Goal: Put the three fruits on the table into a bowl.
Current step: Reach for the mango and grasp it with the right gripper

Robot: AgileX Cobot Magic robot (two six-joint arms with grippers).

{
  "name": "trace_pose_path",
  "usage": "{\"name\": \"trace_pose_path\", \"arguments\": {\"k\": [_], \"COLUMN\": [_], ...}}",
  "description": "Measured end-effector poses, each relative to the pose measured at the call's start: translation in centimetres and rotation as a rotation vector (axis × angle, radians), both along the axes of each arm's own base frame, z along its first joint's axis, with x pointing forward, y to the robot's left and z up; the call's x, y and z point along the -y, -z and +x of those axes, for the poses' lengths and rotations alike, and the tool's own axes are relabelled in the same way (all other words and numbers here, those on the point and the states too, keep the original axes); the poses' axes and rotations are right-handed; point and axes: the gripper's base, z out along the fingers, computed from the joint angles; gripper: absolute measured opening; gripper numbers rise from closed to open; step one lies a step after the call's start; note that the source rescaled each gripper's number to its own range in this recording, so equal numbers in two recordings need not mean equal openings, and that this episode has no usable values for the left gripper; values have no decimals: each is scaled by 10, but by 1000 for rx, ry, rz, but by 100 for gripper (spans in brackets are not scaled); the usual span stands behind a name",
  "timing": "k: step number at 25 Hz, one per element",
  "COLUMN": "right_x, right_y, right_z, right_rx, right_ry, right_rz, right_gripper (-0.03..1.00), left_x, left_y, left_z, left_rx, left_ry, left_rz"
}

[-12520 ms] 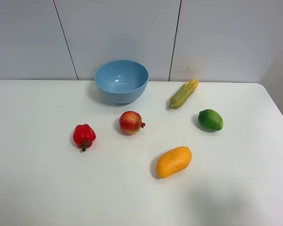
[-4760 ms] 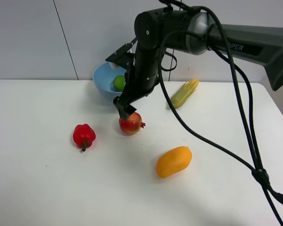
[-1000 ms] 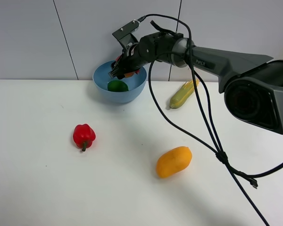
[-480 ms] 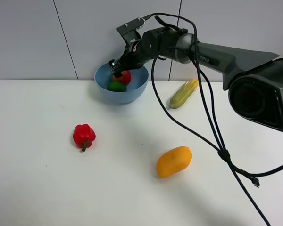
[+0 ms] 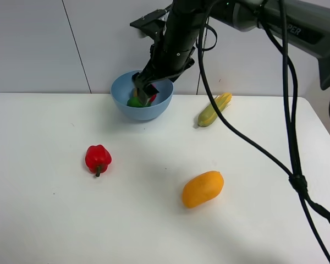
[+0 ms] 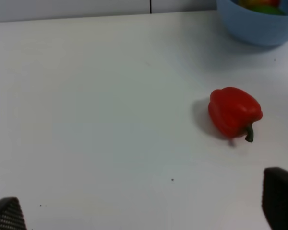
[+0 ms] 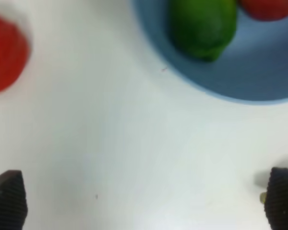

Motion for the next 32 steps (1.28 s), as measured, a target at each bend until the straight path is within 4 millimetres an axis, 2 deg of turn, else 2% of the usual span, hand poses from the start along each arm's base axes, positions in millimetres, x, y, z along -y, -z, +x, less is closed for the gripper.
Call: {"name": "trace_pose_path", "arguments": {"k": [5,8,18,20,23,26,28,32], "right_x": [-4,2,80,95,104,106,106,99], "right_y": [-5,-2,38,53,70,80,89,93], "right_z": [-33,-60,-130,-142,-152,-154,-154,-146], "right_rx": [50,40,-72,-107,-116,-91,-54,98], "right_ry": [-267,-403,-643,-710,-767,-784,-788,-783], "right_rz": [-82,-130,-410,-473,-492,-486,-473,-419], "right_gripper": [100,100,100,100,100,100,100,100], "left_x": [0,0,0,0,0,0,0,0], "left_y": [0,0,0,0,0,0,0,0], "left_z": [0,0,0,0,0,0,0,0], "left_rx": [0,0,0,0,0,0,0,0], "left_ry": [0,0,0,0,0,0,0,0], "left_rz": [0,0,0,0,0,0,0,0]}}
